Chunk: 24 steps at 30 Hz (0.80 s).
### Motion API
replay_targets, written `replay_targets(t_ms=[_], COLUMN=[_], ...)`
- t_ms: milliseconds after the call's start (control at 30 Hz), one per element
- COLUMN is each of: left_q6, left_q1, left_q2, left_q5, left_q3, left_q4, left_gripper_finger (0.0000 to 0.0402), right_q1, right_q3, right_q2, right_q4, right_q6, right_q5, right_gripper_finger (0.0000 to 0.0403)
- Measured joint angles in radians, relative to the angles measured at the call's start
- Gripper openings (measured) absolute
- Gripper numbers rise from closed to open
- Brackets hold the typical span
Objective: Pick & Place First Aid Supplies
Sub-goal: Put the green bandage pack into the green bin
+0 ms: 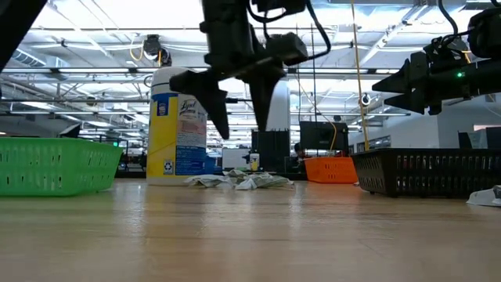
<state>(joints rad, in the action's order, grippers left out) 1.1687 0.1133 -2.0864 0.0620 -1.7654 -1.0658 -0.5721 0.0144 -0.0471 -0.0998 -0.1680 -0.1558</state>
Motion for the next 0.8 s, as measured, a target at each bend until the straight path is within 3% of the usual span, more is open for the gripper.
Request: replay_targets(t_ms=[467,800], left_q6=[-0.034,-0.031], left_q1=[-0.144,-0.149], left_q2=[-0.022,-0.022], left_q5=[0.027,0.043], left_q3=[0.015,0.073], left_q4=[0.019,0.100], left_gripper_finger=[0.0257,0.0257], right_q1=[0.000,0.000], right_q3=[0.000,0.000], right_q2=[0.000,0.000], right_q4=[0.000,0.000], right_q6=[0.000,0.000], right_q5=[0.000,0.000], right_gripper_finger=[0.0393,0.0393])
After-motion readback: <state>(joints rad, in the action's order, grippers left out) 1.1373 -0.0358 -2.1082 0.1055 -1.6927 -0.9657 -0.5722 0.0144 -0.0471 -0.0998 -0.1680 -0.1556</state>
